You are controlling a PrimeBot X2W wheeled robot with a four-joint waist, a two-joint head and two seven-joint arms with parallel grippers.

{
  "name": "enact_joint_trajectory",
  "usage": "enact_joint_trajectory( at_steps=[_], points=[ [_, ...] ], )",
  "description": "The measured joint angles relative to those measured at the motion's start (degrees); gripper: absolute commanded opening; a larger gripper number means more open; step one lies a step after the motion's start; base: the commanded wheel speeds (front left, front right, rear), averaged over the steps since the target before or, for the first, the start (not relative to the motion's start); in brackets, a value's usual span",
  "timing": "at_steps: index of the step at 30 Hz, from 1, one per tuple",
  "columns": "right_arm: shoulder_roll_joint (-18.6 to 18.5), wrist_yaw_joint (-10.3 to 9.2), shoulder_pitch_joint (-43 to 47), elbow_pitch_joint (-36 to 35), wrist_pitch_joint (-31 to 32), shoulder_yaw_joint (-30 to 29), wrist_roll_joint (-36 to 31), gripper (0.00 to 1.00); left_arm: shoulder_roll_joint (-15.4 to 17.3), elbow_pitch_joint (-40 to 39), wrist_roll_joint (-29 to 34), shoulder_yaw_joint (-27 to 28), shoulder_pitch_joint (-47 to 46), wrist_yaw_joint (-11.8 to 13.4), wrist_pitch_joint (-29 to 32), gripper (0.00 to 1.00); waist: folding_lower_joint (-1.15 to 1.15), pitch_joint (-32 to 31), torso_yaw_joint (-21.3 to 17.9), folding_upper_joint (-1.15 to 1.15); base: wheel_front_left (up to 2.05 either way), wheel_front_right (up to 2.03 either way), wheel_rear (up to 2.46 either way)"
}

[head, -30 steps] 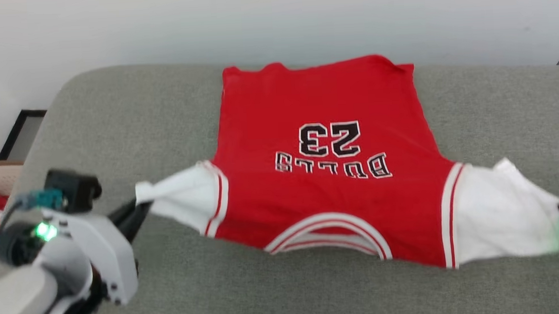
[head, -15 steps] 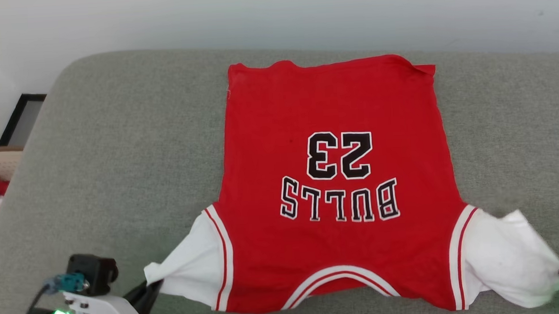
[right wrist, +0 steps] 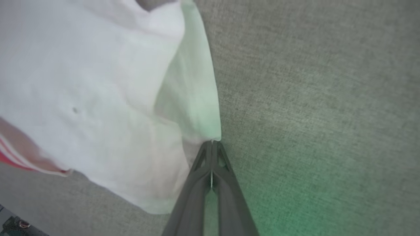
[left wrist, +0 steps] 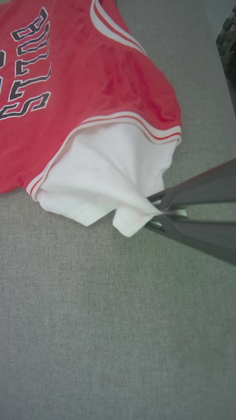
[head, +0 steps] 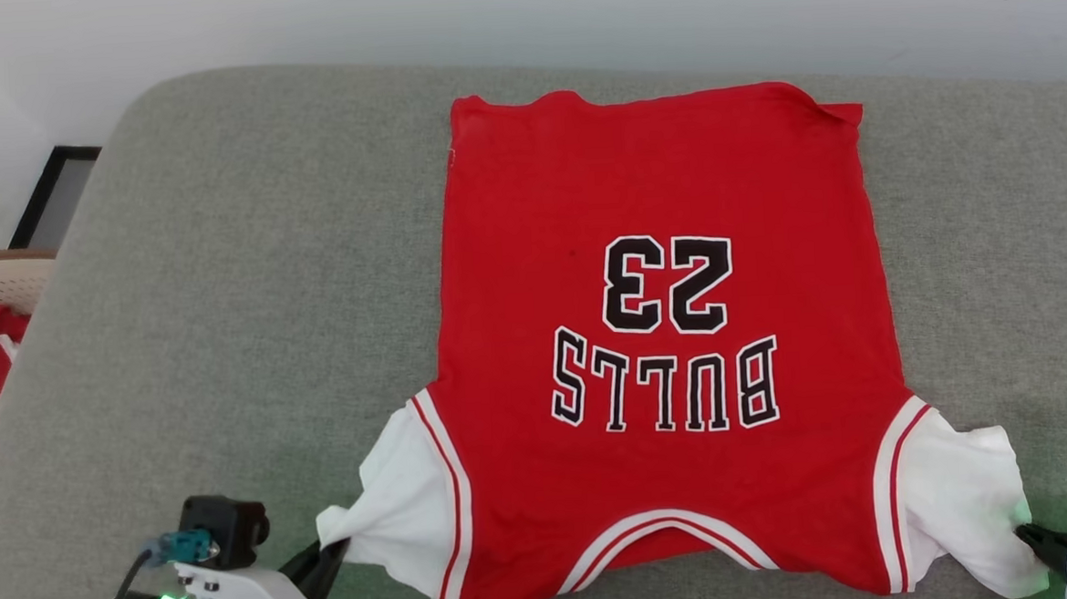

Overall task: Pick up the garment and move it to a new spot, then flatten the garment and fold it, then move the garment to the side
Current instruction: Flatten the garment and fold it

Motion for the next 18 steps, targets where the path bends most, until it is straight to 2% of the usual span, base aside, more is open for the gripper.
enact_joint_trajectory(
  at_steps=[3,4,5,6,12,18],
  points=[
    [-0.7,0.10,-1.9,3.1,-1.8,2.0,0.5,0.00,-0.7,0.9,0.5,-0.2,-0.6,-0.3,0.0,0.00,0.00,0.3,0.3,0.00,0.00,0.00,0.00],
    [-1.0,0.11,-2.4,3.8,-2.3,2.6,0.6,0.37,-0.9,1.1,0.5,-0.2,-0.8,-0.5,0.0,0.00,0.00,0.4,0.3,0.00,0.00,0.00,0.00],
    [-1.3,0.13,-2.8,4.4,-3.0,3.2,0.8,0.55,-1.1,1.2,0.6,-0.3,-0.9,-0.5,0.0,0.00,0.00,0.5,0.4,0.00,0.00,0.00,0.00],
    [-1.5,0.22,-3.3,4.9,-3.3,3.6,1.1,1.00,-1.3,1.3,0.7,-0.3,-0.9,-0.7,-0.1,0.00,0.00,0.6,0.5,0.00,0.00,0.00,0.00],
    [-3.9,0.27,-5.1,4.0,-2.6,4.7,3.3,1.00,-2.0,1.8,0.9,-0.4,-0.9,-0.7,-0.8,0.00,0.00,0.6,0.5,0.00,0.00,0.00,0.00],
    [-6.3,0.00,-4.4,-1.4,2.3,1.1,5.0,1.00,-3.1,2.8,1.0,-0.9,-0.5,-1.0,-1.6,0.00,0.00,0.3,0.4,0.00,0.00,0.00,0.00]
  ],
)
